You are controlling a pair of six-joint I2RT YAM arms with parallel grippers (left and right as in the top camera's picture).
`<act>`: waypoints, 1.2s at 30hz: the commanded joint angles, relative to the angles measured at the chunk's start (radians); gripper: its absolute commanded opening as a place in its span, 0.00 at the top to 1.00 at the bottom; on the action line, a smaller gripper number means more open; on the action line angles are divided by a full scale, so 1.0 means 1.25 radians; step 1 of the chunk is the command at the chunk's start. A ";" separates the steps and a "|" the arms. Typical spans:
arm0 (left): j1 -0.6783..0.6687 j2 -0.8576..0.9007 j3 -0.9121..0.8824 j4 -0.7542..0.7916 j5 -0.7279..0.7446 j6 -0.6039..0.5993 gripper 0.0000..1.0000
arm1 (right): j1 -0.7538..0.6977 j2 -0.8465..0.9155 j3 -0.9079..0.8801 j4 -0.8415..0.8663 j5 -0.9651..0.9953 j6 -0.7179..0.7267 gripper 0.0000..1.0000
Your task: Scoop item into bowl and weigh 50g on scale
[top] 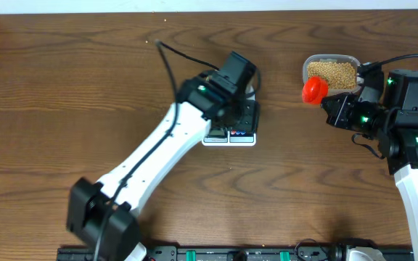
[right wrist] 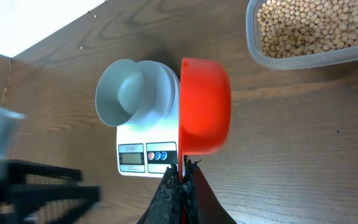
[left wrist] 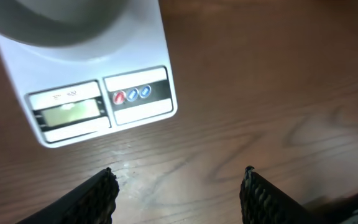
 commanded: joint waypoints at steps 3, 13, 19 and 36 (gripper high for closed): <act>-0.057 0.081 -0.012 0.011 -0.017 0.010 0.36 | -0.003 -0.012 0.014 -0.002 0.001 -0.026 0.99; -0.076 0.167 -0.017 0.099 -0.035 0.009 0.36 | -0.002 -0.012 0.014 -0.013 0.004 -0.039 0.99; -0.076 0.169 -0.048 0.153 -0.078 -0.032 0.36 | -0.002 -0.012 0.014 -0.014 0.013 -0.046 0.99; -0.076 0.170 -0.074 0.172 -0.137 -0.023 0.02 | -0.002 -0.012 0.014 -0.023 0.013 -0.047 0.99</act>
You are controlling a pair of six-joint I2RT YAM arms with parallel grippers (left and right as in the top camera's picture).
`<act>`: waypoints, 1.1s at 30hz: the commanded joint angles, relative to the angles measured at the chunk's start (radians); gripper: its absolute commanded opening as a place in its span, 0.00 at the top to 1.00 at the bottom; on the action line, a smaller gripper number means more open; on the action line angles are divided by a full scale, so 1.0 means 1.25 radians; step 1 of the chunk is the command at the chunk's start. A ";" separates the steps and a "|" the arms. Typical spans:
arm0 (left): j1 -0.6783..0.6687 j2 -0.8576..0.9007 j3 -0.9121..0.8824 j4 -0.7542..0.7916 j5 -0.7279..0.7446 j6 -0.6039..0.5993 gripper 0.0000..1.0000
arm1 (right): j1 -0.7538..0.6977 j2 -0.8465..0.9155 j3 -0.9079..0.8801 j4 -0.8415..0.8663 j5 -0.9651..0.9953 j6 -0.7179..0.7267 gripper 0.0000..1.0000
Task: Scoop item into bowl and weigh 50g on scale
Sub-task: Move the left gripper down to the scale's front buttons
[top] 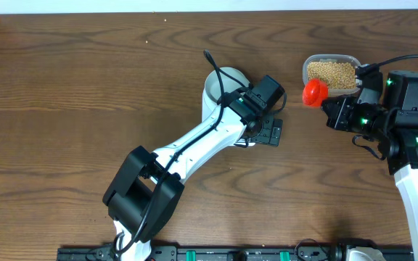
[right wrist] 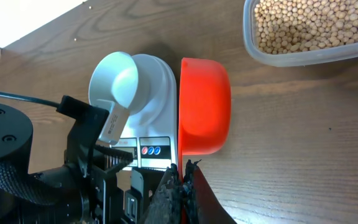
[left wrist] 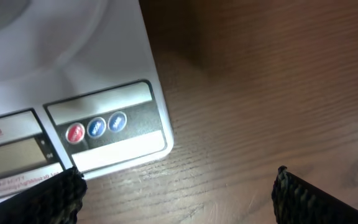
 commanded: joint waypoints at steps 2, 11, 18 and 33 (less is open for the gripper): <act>0.002 0.009 -0.054 0.044 -0.083 0.004 0.02 | -0.002 -0.012 0.014 -0.004 0.006 -0.013 0.99; 0.002 0.009 -0.135 0.180 -0.091 0.013 0.02 | -0.002 -0.012 0.014 -0.004 0.006 -0.013 0.99; 0.002 0.009 -0.135 0.210 -0.091 0.013 0.02 | -0.002 -0.012 0.014 -0.007 0.006 -0.014 0.99; 0.002 0.010 -0.138 0.211 -0.091 0.013 0.02 | -0.002 -0.012 0.014 -0.015 0.006 -0.019 0.99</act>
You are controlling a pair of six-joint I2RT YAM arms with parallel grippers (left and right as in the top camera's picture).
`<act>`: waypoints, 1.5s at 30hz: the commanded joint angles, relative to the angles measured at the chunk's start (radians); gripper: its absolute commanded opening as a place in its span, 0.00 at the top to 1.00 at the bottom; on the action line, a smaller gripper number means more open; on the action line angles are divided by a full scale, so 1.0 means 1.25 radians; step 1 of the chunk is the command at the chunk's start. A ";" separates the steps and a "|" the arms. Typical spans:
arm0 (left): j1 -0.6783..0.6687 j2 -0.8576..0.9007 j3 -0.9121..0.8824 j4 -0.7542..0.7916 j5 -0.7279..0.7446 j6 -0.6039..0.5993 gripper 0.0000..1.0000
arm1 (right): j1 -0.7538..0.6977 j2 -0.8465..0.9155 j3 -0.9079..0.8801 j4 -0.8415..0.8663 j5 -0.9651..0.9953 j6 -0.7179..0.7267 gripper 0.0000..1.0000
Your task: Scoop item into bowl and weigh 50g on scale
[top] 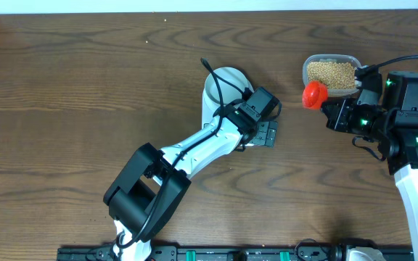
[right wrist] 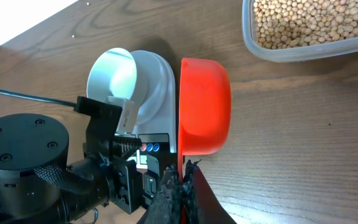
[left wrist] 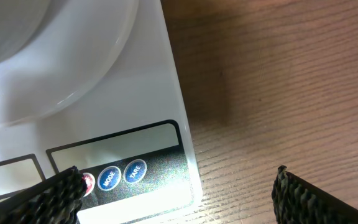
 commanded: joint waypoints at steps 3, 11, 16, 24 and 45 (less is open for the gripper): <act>0.002 0.008 -0.002 0.001 -0.013 0.008 0.02 | -0.002 -0.012 0.014 -0.003 0.005 -0.016 0.99; 0.002 0.022 -0.015 0.004 -0.013 0.007 0.02 | -0.002 -0.012 0.014 -0.003 0.006 -0.016 0.99; 0.002 0.025 -0.016 0.007 -0.013 0.007 0.02 | -0.002 -0.012 0.014 -0.003 0.006 -0.016 0.99; 0.002 0.026 -0.034 0.023 -0.013 0.007 0.02 | -0.002 -0.012 0.014 -0.003 0.006 -0.022 0.99; 0.001 0.026 -0.044 0.030 -0.006 -0.002 0.02 | -0.002 -0.012 0.014 -0.003 0.006 -0.022 0.99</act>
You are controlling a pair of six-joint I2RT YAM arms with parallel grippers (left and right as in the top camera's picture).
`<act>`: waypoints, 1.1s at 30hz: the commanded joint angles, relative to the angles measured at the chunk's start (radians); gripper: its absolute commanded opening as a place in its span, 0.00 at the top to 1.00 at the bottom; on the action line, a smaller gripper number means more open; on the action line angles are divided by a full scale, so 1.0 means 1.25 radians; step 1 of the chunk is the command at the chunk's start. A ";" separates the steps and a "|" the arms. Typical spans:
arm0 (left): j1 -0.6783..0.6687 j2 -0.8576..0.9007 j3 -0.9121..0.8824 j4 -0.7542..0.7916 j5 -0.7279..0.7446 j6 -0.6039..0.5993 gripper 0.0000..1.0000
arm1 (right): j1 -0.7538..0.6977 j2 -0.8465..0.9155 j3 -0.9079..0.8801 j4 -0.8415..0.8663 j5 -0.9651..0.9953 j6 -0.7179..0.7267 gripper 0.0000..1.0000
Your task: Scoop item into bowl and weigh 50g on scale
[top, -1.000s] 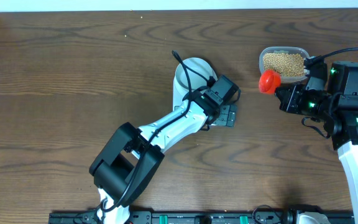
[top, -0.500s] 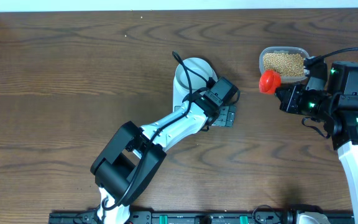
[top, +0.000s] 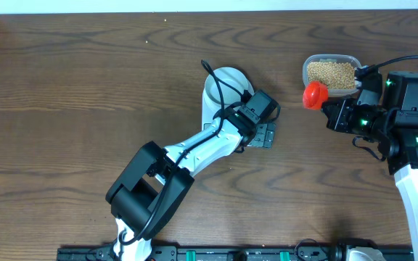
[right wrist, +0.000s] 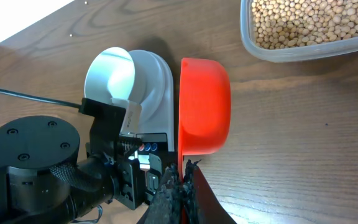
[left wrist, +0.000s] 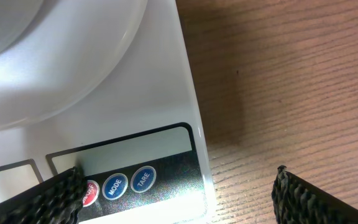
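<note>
A white scale (top: pixel 220 109) carries a pale bowl (top: pixel 223 82), seen again from the right wrist as the bowl (right wrist: pixel 112 78). My left gripper (top: pixel 261 133) is open low over the scale's button panel (left wrist: pixel 129 180). Its left finger (left wrist: pixel 51 199) partly covers the red button, while the MODE and TARE buttons (left wrist: pixel 143 179) show. Its right finger (left wrist: pixel 319 199) hangs over bare wood. My right gripper (right wrist: pixel 183 171) is shut on the handle of a red scoop (right wrist: pixel 204 106), which looks empty and is held beside the clear tub of beans (top: pixel 331 72).
The left arm (top: pixel 187 156) stretches diagonally from the front edge to the scale, trailing a black cable (top: pixel 212 72) over the bowl. The bean tub (right wrist: pixel 309 28) sits at the back right. Brown wood tabletop (top: pixel 78 87) lies to the left.
My left gripper has shifted slightly further onto the scale's button panel; the buttons look larger and the TARE label is readable. The right gripper and scoop have not moved.
First my open left gripper hung in front of the scale with the display and buttons in view. Then it was at the panel's right corner, then closer over the buttons, and now closer still. The right gripper held the red scoop by the bean tub throughout.
</note>
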 commanded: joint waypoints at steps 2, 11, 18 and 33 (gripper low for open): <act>0.001 0.012 -0.021 -0.001 0.009 -0.002 0.02 | -0.002 -0.012 0.014 -0.001 0.001 -0.016 0.99; 0.001 0.012 -0.021 -0.005 0.010 -0.002 0.02 | -0.002 -0.012 0.014 0.000 0.001 -0.016 0.99; 0.001 0.012 -0.021 -0.014 0.012 -0.002 0.02 | -0.002 -0.012 0.014 0.002 0.001 -0.016 0.99; -0.014 0.012 -0.021 -0.016 0.012 -0.004 0.02 | -0.002 -0.012 0.014 0.002 0.001 -0.016 0.99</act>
